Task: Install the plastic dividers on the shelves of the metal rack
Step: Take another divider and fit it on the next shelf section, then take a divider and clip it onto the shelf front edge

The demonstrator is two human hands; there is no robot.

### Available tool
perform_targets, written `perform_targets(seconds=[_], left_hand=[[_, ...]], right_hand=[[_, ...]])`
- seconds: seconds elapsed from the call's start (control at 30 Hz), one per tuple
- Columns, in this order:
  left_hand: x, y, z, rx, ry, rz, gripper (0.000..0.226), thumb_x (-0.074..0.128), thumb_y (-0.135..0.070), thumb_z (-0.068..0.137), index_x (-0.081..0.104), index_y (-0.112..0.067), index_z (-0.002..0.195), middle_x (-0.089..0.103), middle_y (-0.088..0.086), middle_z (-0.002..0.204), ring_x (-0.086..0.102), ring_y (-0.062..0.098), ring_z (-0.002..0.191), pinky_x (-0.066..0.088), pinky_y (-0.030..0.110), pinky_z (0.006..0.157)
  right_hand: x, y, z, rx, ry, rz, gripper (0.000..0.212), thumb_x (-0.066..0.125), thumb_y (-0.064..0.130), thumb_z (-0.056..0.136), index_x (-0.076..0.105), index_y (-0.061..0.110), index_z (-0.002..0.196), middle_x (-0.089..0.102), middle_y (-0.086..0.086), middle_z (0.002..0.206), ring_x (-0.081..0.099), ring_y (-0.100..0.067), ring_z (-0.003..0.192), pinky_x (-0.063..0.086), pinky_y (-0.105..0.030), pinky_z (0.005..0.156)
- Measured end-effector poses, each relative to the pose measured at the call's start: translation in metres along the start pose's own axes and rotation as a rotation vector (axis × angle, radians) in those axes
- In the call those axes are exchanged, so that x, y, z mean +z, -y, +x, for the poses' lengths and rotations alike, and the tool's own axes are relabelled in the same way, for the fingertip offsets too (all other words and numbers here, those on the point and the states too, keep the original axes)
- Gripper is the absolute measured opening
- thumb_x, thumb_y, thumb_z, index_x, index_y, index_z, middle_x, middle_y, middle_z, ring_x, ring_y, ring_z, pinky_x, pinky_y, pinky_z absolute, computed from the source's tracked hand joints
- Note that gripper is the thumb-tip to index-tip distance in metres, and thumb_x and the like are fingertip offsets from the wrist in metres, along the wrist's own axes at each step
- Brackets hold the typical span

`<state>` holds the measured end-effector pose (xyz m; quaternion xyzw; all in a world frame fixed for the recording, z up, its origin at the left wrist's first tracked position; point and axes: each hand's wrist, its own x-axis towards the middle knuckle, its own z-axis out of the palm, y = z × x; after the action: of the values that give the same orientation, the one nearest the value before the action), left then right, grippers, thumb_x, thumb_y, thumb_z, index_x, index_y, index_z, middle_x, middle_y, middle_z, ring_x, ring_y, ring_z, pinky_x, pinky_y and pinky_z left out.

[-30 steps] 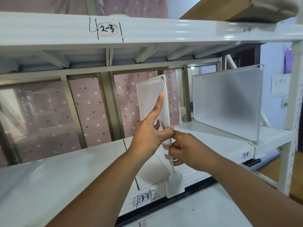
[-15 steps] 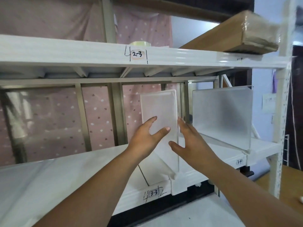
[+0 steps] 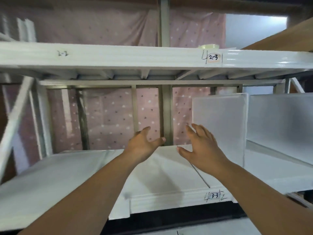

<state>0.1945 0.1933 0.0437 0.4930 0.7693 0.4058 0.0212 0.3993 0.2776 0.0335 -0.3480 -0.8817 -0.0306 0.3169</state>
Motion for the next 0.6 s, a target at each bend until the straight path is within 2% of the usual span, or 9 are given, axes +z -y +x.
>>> perform_targets(seconds=[0.17,0.3,0.4,0.5,0.6], left_hand=[[-0.057,0.082,-0.016,-0.152,0.001,0.177,0.118,0.051,-0.094,0.068,0.025,-0.035,0.167,0.035,0.005,0.172,0.036,0.037,0.155,0.036,0.055,0.123],[-0.1,0.144,-0.053,-0.295,-0.058,0.306,0.108,0.051,-0.088,0.082,0.018,-0.033,0.169,0.028,0.007,0.176,0.024,0.037,0.161,0.023,0.056,0.129],[-0.133,0.18,-0.085,-0.426,-0.155,0.356,0.108,0.052,-0.088,0.081,0.021,-0.032,0.169,0.03,0.009,0.174,0.028,0.04,0.158,0.026,0.057,0.127],[-0.165,0.2,-0.118,-0.502,-0.26,0.39,0.1,0.056,-0.081,0.086,0.027,-0.032,0.167,0.038,0.007,0.171,0.036,0.038,0.155,0.031,0.056,0.125],[-0.187,0.213,-0.147,-0.592,-0.322,0.4,0.097,0.058,-0.08,0.086,0.029,-0.032,0.166,0.043,0.008,0.167,0.044,0.037,0.149,0.038,0.056,0.121]], right_hand=[[0.044,0.058,0.026,-0.053,0.179,0.216,0.085,0.054,0.06,0.092,0.018,0.023,0.159,0.021,0.0,0.164,0.022,-0.024,0.151,0.028,-0.042,0.12],[0.081,0.119,0.045,-0.173,0.338,0.305,0.087,0.054,0.061,0.091,0.016,0.023,0.16,0.017,0.0,0.166,0.024,-0.023,0.15,0.032,-0.041,0.118],[0.098,0.168,0.053,-0.276,0.444,0.357,0.084,0.057,0.056,0.093,0.019,0.021,0.159,0.019,-0.003,0.166,0.025,-0.024,0.15,0.03,-0.038,0.118],[0.113,0.213,0.056,-0.384,0.529,0.381,0.076,0.06,0.053,0.091,0.033,0.019,0.153,0.032,-0.008,0.159,0.034,-0.026,0.144,0.035,-0.039,0.114],[0.127,0.256,0.053,-0.491,0.626,0.383,0.088,0.061,0.06,0.088,0.026,0.019,0.158,0.027,-0.005,0.162,0.033,-0.024,0.145,0.033,-0.038,0.117]])
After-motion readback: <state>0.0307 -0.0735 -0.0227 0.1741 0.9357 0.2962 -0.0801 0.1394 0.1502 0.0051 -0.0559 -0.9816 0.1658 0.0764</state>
